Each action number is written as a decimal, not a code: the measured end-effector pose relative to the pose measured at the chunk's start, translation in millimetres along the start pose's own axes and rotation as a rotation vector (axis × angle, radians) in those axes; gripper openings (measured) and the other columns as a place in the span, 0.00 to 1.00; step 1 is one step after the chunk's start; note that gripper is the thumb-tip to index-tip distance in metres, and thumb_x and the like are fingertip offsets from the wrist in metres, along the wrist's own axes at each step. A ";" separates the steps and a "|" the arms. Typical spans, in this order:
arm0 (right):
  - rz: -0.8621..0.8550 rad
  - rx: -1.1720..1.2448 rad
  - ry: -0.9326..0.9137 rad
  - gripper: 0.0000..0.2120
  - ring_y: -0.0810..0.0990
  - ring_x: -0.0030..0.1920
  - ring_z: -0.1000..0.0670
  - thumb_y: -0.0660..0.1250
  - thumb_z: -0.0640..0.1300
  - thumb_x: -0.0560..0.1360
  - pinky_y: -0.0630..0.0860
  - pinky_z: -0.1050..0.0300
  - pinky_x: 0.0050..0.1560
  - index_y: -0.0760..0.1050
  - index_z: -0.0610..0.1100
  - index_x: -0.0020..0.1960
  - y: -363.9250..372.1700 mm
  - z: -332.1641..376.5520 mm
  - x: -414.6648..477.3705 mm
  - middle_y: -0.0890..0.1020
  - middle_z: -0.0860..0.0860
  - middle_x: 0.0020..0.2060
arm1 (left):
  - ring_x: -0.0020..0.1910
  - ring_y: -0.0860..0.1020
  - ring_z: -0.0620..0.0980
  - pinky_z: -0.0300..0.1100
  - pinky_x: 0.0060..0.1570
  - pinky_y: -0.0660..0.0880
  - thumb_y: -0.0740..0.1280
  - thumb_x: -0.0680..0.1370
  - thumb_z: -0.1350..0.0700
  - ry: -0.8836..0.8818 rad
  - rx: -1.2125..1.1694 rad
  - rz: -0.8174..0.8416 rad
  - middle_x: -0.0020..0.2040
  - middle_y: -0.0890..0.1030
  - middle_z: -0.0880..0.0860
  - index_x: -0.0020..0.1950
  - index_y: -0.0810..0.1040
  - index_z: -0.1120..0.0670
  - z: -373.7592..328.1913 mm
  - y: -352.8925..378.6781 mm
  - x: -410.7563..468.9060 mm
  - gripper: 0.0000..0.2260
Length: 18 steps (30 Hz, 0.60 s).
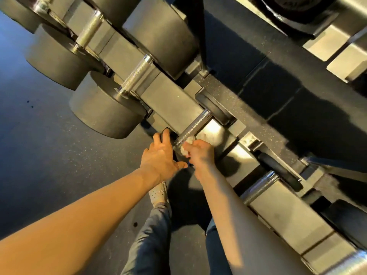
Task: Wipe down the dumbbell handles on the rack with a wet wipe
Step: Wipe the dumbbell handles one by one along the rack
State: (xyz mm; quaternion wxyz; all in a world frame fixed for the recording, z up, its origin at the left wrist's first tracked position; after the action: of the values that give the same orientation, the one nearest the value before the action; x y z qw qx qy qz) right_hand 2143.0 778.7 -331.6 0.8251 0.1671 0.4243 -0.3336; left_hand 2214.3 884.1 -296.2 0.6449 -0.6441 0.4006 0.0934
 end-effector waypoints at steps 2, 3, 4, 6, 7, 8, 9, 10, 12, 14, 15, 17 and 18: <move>0.017 -0.081 -0.015 0.02 0.78 0.39 0.54 0.72 0.39 0.78 0.72 0.66 0.32 0.80 0.44 0.48 2.8 1.7 -7.0 0.82 0.50 0.39 | 0.72 0.69 0.61 0.57 0.67 0.71 0.76 0.69 0.34 0.049 0.059 -0.010 0.75 0.61 0.59 0.82 0.46 0.54 2.0 -1.2 0.8 0.55; 0.006 -0.080 -0.018 0.02 0.79 0.40 0.52 0.71 0.39 0.78 0.74 0.64 0.35 0.80 0.44 0.49 1.8 4.6 -9.2 0.82 0.49 0.40 | 0.72 0.68 0.62 0.56 0.67 0.70 0.75 0.69 0.32 0.078 0.090 -0.001 0.74 0.63 0.60 0.82 0.47 0.54 3.5 -3.2 1.7 0.55; 0.000 -0.051 -0.018 0.02 0.80 0.41 0.50 0.71 0.39 0.78 0.77 0.60 0.38 0.80 0.42 0.50 0.7 9.2 -12.6 0.83 0.48 0.41 | 0.72 0.68 0.62 0.56 0.68 0.69 0.73 0.69 0.29 0.104 0.113 0.022 0.74 0.63 0.60 0.82 0.47 0.54 5.9 -6.3 2.7 0.54; 0.037 0.103 -0.008 0.02 0.82 0.43 0.48 0.71 0.39 0.78 0.79 0.56 0.41 0.81 0.40 0.50 -0.9 18.6 -22.2 0.84 0.47 0.40 | 0.72 0.67 0.61 0.57 0.70 0.69 0.68 0.68 0.24 0.157 0.108 0.070 0.72 0.65 0.58 0.82 0.51 0.51 12.8 -16.1 4.5 0.53; 0.063 0.187 0.010 0.03 0.83 0.43 0.48 0.71 0.38 0.78 0.80 0.57 0.39 0.81 0.39 0.51 0.9 24.8 -28.1 0.85 0.46 0.41 | 0.71 0.68 0.61 0.57 0.69 0.69 0.66 0.66 0.22 0.194 0.080 0.051 0.71 0.67 0.57 0.81 0.55 0.50 17.3 -23.8 5.2 0.52; 0.081 0.270 0.035 0.06 0.84 0.43 0.48 0.71 0.38 0.78 0.81 0.58 0.38 0.81 0.37 0.54 4.3 31.6 -34.1 0.85 0.44 0.43 | 0.69 0.70 0.60 0.57 0.67 0.72 0.63 0.66 0.21 0.245 0.026 0.002 0.69 0.70 0.56 0.79 0.60 0.49 21.9 -33.0 4.5 0.50; 0.099 0.346 0.048 0.07 0.84 0.41 0.47 0.70 0.36 0.78 0.82 0.59 0.38 0.80 0.35 0.56 9.3 39.4 -40.7 0.85 0.41 0.45 | 0.67 0.73 0.58 0.56 0.64 0.74 0.62 0.66 0.22 0.312 -0.057 -0.045 0.68 0.74 0.56 0.78 0.64 0.50 26.5 -42.6 3.5 0.48; 0.113 0.398 0.045 0.07 0.85 0.40 0.47 0.68 0.34 0.78 0.83 0.57 0.39 0.79 0.34 0.56 16.2 47.6 -45.9 0.84 0.39 0.45 | 0.64 0.76 0.56 0.54 0.61 0.76 0.62 0.68 0.24 0.390 -0.158 -0.081 0.65 0.76 0.55 0.76 0.68 0.51 32.7 -53.0 2.1 0.45; 0.119 0.451 0.006 0.08 0.86 0.41 0.45 0.67 0.31 0.79 0.84 0.55 0.43 0.78 0.35 0.57 32.8 63.0 -54.3 0.85 0.39 0.46 | 0.56 0.82 0.50 0.48 0.54 0.78 0.69 0.75 0.35 0.492 -0.383 -0.117 0.58 0.82 0.52 0.73 0.73 0.52 45.2 -77.7 -2.0 0.32; 0.133 0.412 -0.055 0.10 0.86 0.45 0.43 0.66 0.31 0.79 0.84 0.52 0.45 0.78 0.38 0.58 52.2 77.3 -61.8 0.85 0.38 0.49 | 0.48 0.82 0.42 0.42 0.50 0.77 0.73 0.79 0.48 0.483 -0.505 -0.108 0.49 0.84 0.46 0.67 0.76 0.50 57.0 -105.7 -5.9 0.19; 0.141 0.384 -0.084 0.09 0.86 0.46 0.42 0.66 0.31 0.79 0.84 0.52 0.45 0.78 0.40 0.57 62.9 84.3 -65.3 0.85 0.37 0.50 | 0.46 0.81 0.39 0.38 0.49 0.77 0.72 0.80 0.52 0.460 -0.536 -0.115 0.46 0.84 0.44 0.65 0.78 0.49 63.6 -117.7 -5.4 0.14; 0.144 0.295 -0.148 0.08 0.84 0.45 0.42 0.66 0.32 0.79 0.83 0.51 0.47 0.81 0.42 0.53 83.3 97.3 -69.8 0.85 0.38 0.47 | 0.43 0.80 0.37 0.33 0.46 0.75 0.70 0.81 0.55 0.370 -0.590 -0.124 0.43 0.82 0.43 0.58 0.80 0.48 77.6 -136.2 -0.7 0.06; 0.141 0.230 -0.192 0.08 0.84 0.45 0.42 0.66 0.33 0.79 0.83 0.49 0.49 0.82 0.43 0.51 93.0 103.6 -70.2 0.85 0.38 0.46 | 0.43 0.80 0.38 0.34 0.45 0.75 0.70 0.81 0.54 0.312 -0.617 -0.130 0.43 0.81 0.44 0.55 0.81 0.47 83.1 -144.4 3.0 0.04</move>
State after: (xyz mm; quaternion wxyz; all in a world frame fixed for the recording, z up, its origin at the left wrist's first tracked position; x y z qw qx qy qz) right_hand 2239.1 816.6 -214.8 0.8587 0.2570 0.2897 -0.3356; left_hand 2341.1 936.1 -201.4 0.3554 -0.8393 0.4055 0.0691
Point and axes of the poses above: each hand's wrist, its own x-axis towards the middle knuckle, its own y-axis out of the palm, z = x × y, the point moved 2 cm from there along x, towards the middle knuckle
